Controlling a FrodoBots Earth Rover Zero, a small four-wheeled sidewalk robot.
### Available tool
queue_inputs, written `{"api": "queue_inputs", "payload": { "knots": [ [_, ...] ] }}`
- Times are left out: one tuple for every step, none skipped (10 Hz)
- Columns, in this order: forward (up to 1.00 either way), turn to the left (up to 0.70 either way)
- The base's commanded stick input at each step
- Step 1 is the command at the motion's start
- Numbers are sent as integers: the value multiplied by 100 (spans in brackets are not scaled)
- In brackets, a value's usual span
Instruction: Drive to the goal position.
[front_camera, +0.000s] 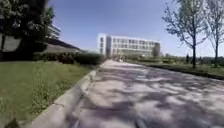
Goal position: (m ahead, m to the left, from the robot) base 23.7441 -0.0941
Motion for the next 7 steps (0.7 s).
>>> {"api": "queue_inputs", "payload": {
  "knots": [
    [70, 0],
    [70, 0],
    [70, 0],
    [70, 0],
    [70, 0],
    [70, 0],
    [70, 0]
  ]
}}
